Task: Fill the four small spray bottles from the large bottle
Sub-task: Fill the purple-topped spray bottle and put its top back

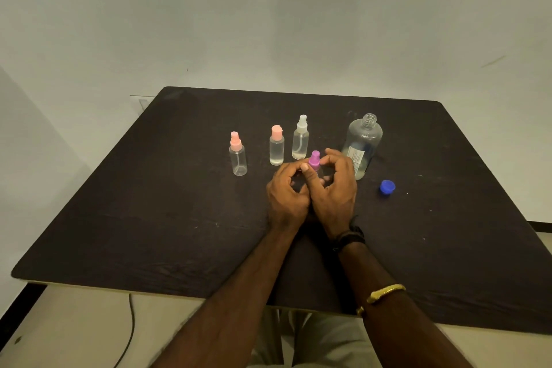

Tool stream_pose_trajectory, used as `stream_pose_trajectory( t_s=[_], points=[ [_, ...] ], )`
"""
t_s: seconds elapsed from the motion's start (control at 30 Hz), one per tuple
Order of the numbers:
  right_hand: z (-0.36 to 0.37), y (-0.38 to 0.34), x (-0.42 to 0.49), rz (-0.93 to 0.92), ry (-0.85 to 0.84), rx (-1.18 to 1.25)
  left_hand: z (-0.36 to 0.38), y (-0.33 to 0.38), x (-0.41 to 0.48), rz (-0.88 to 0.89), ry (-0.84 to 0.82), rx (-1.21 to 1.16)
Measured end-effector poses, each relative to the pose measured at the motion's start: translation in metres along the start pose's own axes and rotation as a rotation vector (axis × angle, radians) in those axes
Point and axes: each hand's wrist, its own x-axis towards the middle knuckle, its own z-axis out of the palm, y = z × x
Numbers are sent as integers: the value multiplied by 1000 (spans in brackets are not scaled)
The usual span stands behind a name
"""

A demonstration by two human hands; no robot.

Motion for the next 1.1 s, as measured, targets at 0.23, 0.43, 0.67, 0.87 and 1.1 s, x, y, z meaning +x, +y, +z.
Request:
stream_pose_trajectory(
  t_s=[0.23,0.43,0.67,0.87,1.1],
  points=[
    [-2,-4,-1,-28,14,6,-1,1,-1,-24,-20,-44],
    [-3,-9,-4,-67,-7,0,-1,-2,-1,-40,-43,7],
    [-2,-4,-4,-65,32,-34,0,-2,0,-49,-42,14],
    [-3,-6,-5,5,20,42,0,-3,0,-45,-41,16],
    [-2,-8,-6,-10,1,13,-1,-3,1,-61,-76,-6]
  ],
)
